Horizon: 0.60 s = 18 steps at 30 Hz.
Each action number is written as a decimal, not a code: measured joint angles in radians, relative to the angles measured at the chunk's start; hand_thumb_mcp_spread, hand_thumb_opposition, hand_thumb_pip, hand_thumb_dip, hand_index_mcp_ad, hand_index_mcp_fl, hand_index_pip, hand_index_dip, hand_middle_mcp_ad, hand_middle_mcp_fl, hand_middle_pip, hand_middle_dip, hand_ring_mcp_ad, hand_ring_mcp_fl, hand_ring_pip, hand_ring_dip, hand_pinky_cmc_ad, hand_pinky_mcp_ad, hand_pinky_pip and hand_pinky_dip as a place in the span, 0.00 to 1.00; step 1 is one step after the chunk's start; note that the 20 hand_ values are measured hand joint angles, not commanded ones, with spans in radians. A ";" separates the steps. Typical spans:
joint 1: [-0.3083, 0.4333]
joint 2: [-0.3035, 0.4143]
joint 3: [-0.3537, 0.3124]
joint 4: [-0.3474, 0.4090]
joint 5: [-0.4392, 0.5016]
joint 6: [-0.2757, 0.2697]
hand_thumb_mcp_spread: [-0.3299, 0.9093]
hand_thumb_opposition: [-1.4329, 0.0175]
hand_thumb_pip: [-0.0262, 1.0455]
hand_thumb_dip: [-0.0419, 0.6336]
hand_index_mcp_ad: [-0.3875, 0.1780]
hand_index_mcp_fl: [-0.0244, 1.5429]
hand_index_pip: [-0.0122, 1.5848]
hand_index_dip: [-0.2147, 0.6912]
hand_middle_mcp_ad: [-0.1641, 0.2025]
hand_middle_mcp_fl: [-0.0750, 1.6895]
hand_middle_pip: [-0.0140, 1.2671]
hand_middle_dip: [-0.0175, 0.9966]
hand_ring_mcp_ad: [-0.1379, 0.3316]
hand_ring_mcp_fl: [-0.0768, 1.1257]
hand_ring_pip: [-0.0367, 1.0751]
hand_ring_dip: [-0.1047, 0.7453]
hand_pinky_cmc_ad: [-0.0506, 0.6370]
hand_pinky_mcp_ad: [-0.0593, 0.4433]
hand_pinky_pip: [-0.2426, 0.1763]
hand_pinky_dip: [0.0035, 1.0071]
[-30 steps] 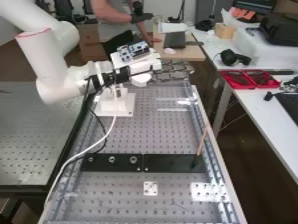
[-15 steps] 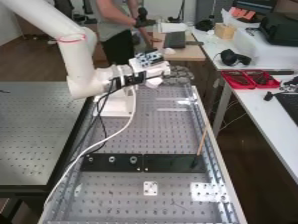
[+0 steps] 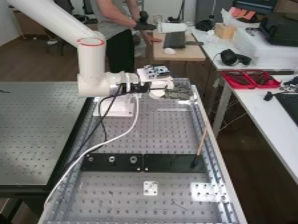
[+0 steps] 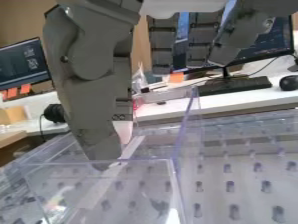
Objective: Grab the pcb board and place it in the clear container
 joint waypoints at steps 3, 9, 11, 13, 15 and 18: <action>-0.003 0.002 -0.001 -0.007 0.010 -0.001 0.80 0.38 0.38 0.39 0.31 0.25 0.83 0.44 0.63 0.08 0.12 0.19 0.63 0.11 0.12 0.18 0.53 0.38 0.40 0.18; -0.019 0.030 -0.015 -0.017 0.017 -0.003 0.76 0.40 0.37 0.39 0.34 0.17 0.83 0.44 0.62 0.08 0.12 0.19 0.63 0.10 0.12 0.18 0.53 0.38 0.40 0.18; -0.022 0.042 -0.020 -0.011 0.017 -0.002 0.75 0.40 0.37 0.39 0.35 0.17 0.83 0.44 0.63 0.08 0.12 0.19 0.63 0.10 0.12 0.18 0.53 0.39 0.40 0.18; -0.025 0.058 -0.026 -0.002 0.018 0.003 0.74 0.40 0.38 0.39 0.35 0.15 0.83 0.44 0.64 0.08 0.12 0.19 0.62 0.10 0.12 0.18 0.53 0.38 0.40 0.18; -0.029 0.079 -0.035 0.009 0.018 0.010 0.74 0.40 0.38 0.39 0.35 0.13 0.83 0.44 0.64 0.09 0.12 0.19 0.63 0.09 0.12 0.18 0.53 0.38 0.40 0.18; -0.037 0.128 -0.053 0.031 0.018 0.021 0.74 0.41 0.38 0.39 0.35 0.14 0.83 0.44 0.63 0.05 0.12 0.19 0.63 0.09 0.12 0.18 0.53 0.38 0.40 0.18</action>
